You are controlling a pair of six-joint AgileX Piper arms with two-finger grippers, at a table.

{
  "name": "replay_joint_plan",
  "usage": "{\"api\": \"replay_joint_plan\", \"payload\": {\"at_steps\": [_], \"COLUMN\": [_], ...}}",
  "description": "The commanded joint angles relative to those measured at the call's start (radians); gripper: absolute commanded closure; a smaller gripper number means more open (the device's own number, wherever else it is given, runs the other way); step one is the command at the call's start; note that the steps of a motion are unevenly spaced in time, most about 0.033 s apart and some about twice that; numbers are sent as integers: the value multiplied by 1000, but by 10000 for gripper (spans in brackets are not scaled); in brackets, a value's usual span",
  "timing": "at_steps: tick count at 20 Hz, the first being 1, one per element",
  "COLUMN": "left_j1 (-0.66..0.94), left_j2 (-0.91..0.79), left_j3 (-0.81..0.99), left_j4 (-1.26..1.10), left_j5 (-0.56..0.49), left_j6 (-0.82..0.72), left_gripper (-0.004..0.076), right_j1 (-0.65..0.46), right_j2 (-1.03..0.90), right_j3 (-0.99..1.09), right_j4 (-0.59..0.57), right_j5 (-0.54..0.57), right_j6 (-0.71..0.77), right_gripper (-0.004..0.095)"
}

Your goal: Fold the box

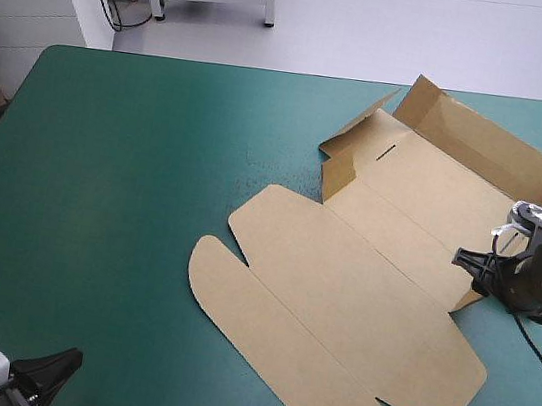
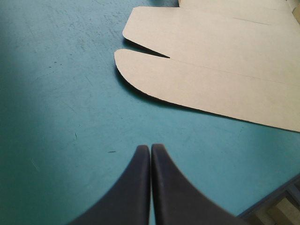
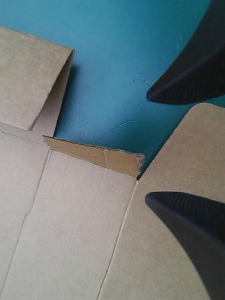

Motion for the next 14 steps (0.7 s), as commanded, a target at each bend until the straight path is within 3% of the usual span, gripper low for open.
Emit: {"api": "replay_joint_plan", "payload": {"at_steps": [1, 3, 10, 12, 14], "left_j1": [-5, -5, -5, -5, -5], "left_j2": [-2, -2, -2, -2, -2], "left_j3": [-24, -24, -24, -24, -24], "left_j4": [-20, -20, -20, -20, -20], "left_j5": [-76, -76, -76, -76, -76], "left_j6": [1, 1, 1, 1, 1], "left_gripper": [732, 732, 732, 732, 732], "right_j1": [-131, -192, -198, -198, -198], "right_j2": [40, 87, 266, 292, 302], "right_j3": [-33, -33, -35, -35, -37], "right_j4": [141, 210, 233, 236, 234], "right_j5": [-74, -119, -165, -156, -159], "right_j6": [-176, -241, -257, -257, -264], "right_gripper": [401, 401, 413, 480, 628]}}
